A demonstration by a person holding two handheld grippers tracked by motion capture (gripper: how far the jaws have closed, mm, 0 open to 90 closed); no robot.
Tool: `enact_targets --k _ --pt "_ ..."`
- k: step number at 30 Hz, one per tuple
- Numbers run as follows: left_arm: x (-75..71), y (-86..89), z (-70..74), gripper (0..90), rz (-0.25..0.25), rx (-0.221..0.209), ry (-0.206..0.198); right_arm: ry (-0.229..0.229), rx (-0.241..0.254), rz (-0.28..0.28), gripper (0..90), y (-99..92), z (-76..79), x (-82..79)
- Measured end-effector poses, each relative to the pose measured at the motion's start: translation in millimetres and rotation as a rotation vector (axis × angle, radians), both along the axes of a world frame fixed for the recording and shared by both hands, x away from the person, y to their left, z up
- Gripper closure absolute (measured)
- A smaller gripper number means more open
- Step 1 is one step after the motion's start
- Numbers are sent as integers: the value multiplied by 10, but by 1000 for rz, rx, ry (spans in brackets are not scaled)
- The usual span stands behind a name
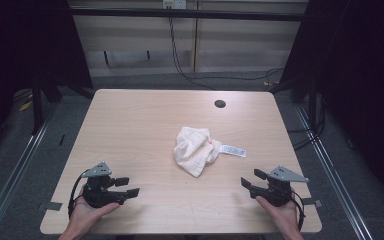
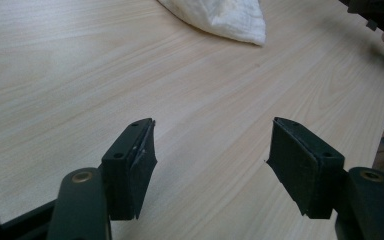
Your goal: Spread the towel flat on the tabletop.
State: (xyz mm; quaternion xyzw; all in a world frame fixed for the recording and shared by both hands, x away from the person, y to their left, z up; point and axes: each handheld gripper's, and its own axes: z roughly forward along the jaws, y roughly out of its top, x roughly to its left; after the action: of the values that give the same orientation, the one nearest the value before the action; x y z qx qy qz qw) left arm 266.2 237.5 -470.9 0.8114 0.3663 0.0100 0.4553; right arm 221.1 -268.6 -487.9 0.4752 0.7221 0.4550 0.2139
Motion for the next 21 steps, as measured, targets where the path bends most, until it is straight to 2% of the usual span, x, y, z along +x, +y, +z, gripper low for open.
enact_targets --k 5,6,8,10,12,14,16,17,18,19,21 --pt "15 -3 23 340 16 -11 -3 25 23 -8 360 -61 -14 23" --pt "22 -6 27 336 20 -9 -4 29 46 -5 364 -70 -11 22" --pt "36 -23 45 343 22 -3 -11 30 54 3 372 -73 -5 23" --pt "48 -50 68 356 21 -2 -22 51 73 20 379 -72 -8 28" --pt "79 -90 94 366 11 -5 -18 63 73 44 380 -55 -21 34" --pt "96 -153 103 363 11 -10 4 67 82 60 385 -37 -20 35" --pt "82 -278 133 361 -32 11 -7 71 82 86 404 2 -3 25" --pt "82 -278 133 361 -32 11 -7 71 82 86 404 2 -3 25" --pt "77 -308 154 361 -48 7 -9 77 81 93 412 10 0 24" --pt "85 -360 206 361 -67 11 -28 99 81 117 423 31 -1 28" --pt "100 -380 234 361 -69 9 -41 108 80 122 423 39 3 27"
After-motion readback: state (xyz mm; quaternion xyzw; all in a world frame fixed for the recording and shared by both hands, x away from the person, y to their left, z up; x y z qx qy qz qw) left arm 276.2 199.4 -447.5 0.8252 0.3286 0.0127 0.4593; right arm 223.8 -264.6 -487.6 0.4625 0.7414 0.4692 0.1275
